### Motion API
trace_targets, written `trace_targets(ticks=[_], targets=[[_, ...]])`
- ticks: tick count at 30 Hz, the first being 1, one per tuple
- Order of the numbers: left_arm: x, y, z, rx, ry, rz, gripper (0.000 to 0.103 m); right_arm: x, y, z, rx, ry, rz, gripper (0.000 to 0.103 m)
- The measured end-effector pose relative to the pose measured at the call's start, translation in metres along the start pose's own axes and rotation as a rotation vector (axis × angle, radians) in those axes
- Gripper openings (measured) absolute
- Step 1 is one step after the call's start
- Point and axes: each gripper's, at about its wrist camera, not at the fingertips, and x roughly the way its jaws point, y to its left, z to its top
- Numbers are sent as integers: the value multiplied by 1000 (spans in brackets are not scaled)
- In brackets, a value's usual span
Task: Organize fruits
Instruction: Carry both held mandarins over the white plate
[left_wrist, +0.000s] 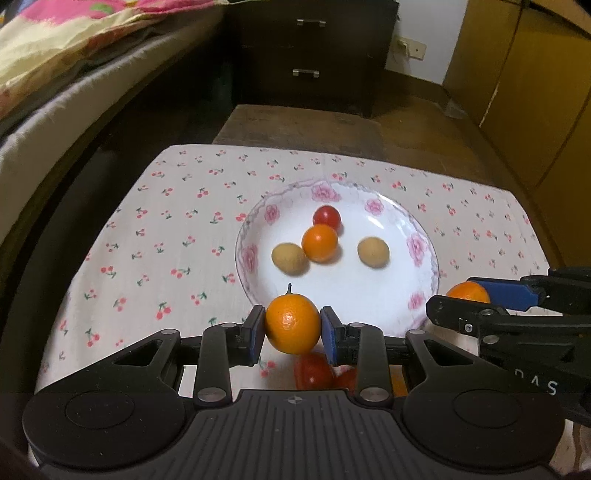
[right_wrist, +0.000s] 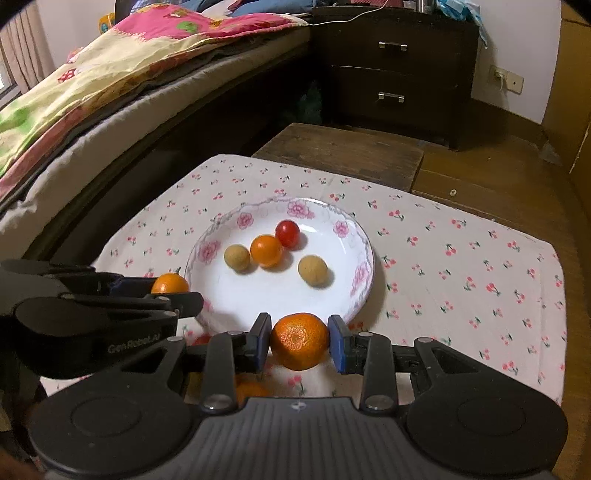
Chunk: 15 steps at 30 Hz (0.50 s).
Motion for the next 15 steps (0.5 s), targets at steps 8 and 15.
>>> trace_targets(ticks=[8,15], targets=[[17,-2,10,0,25,-12,40,23,-5,9,8,25,1,34],[25,-4,14,3,30,-4,40,33,-5,14,-2,28,6,34]])
